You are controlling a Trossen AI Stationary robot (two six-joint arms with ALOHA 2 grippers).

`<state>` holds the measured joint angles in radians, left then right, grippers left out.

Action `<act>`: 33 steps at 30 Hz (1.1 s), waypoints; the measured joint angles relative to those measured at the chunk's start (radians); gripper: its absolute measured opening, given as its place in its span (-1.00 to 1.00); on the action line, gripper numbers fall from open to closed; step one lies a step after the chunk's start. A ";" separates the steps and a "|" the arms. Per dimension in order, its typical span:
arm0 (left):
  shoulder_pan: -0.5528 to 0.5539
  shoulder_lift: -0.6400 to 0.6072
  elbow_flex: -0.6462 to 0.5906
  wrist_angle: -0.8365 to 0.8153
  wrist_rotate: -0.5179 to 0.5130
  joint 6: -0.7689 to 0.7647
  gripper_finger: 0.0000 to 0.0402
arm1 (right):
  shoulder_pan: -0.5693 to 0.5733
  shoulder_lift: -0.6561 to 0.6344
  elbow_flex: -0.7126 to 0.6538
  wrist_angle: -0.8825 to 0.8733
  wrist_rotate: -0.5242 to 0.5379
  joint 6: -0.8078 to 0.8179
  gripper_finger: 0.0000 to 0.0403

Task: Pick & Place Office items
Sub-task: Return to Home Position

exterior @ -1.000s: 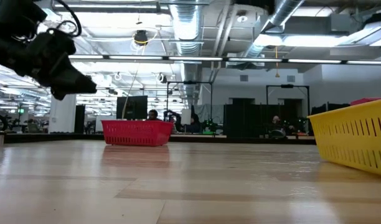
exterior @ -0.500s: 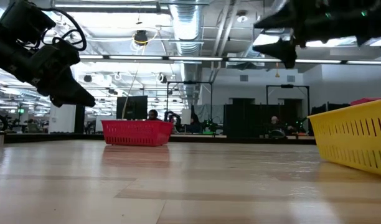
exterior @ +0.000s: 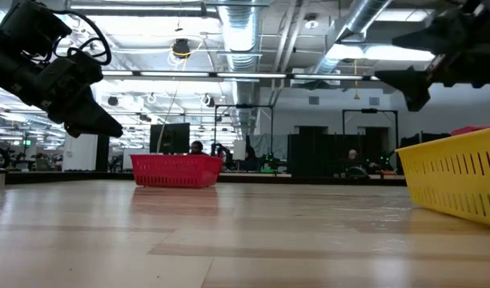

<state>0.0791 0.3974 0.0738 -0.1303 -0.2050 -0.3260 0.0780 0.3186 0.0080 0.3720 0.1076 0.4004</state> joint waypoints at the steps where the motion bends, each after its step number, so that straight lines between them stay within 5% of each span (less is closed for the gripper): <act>1: 0.000 0.000 0.000 0.000 0.000 0.000 -0.48 | 0.000 -0.048 0.000 -0.047 -0.001 0.000 0.40; 6: 0.000 0.000 0.000 0.001 0.000 0.000 -0.48 | -0.001 -0.315 0.000 -0.338 0.009 -0.075 0.40; 33: 0.000 0.002 0.001 0.071 0.000 0.000 -0.48 | -0.014 -0.304 -0.001 -0.347 -0.032 -0.191 0.40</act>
<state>0.0788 0.3992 0.0750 -0.0590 -0.2047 -0.3264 0.0639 0.0151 0.0067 0.0250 0.0757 0.2092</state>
